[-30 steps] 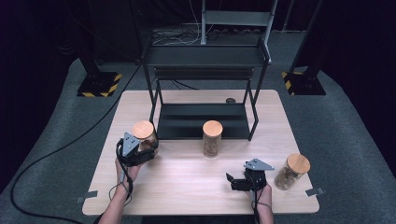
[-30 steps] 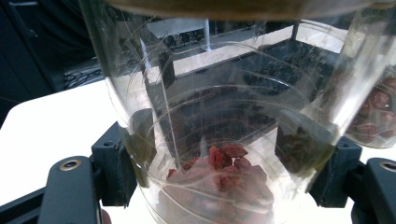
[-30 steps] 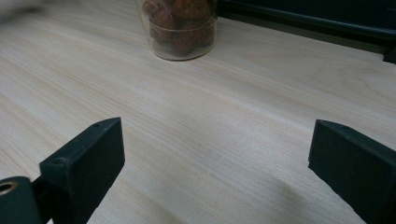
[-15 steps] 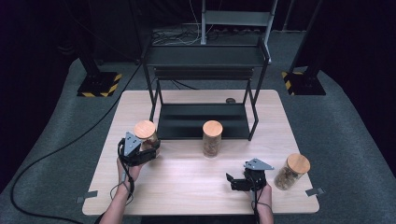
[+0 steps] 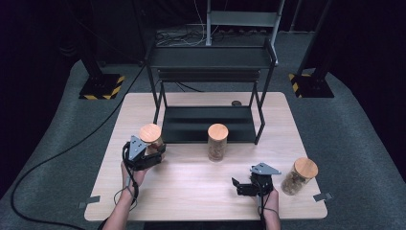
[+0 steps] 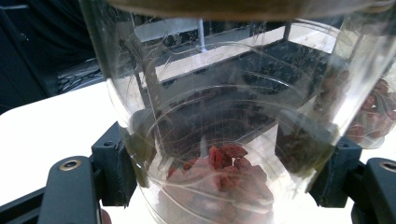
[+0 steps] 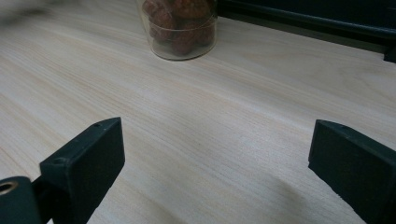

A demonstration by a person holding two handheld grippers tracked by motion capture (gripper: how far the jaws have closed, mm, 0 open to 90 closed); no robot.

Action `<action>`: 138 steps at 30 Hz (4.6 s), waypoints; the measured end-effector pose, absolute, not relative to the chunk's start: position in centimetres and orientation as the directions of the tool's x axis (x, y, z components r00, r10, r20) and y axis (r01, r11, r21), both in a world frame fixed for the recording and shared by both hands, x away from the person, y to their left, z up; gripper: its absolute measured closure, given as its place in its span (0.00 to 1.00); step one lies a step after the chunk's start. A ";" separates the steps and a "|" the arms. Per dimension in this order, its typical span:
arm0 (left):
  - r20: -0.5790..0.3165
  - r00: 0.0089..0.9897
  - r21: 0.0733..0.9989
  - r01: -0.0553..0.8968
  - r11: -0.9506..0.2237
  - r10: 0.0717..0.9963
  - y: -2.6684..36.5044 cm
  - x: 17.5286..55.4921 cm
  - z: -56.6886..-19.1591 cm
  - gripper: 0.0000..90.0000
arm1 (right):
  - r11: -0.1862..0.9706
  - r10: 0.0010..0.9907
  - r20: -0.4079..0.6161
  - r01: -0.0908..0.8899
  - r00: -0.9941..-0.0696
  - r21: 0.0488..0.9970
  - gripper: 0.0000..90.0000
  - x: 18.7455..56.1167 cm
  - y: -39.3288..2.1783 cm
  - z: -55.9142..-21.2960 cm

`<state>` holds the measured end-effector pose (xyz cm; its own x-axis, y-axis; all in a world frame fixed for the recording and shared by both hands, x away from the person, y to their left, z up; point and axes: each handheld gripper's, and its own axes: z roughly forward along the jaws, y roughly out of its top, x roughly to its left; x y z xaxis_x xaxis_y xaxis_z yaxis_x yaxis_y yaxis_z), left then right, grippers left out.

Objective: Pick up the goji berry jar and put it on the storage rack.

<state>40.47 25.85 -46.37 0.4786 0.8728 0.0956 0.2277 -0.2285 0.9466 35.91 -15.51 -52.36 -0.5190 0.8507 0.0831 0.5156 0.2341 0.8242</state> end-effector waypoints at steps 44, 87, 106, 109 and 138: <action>0.103 0.506 0.945 0.219 -0.244 0.856 24.9 40.9 -46.1 0.28 | 0.231 0.852 0.083 0.515 -0.517 0.826 0.03 35.9 -15.5 -52.4; 0.121 0.531 0.940 0.210 -0.268 0.839 23.6 41.7 -45.9 0.28 | 0.232 0.852 0.084 0.516 -0.517 0.824 0.03 35.9 -15.5 -52.4; 0.114 0.536 0.940 0.214 -0.266 0.836 23.2 42.1 -46.0 0.28 | 0.230 0.853 0.083 0.515 -0.515 0.826 0.03 35.9 -15.5 -52.4; 0.115 0.538 0.940 0.212 -0.266 0.835 23.1 42.1 -46.0 0.28 | 0.230 0.853 0.083 0.514 -0.516 0.826 0.03 35.9 -15.5 -52.4; 0.113 0.547 0.940 0.212 -0.268 0.830 22.4 42.8 -45.9 0.28 | 0.229 0.853 0.084 0.514 -0.515 0.827 0.03 35.9 -15.6 -52.4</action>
<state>42.84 22.40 -45.86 0.5468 0.8296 0.1130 0.2120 -0.2678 0.9399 35.87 -15.56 -52.35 -0.5149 0.8531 0.0842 0.5140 0.2286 0.8268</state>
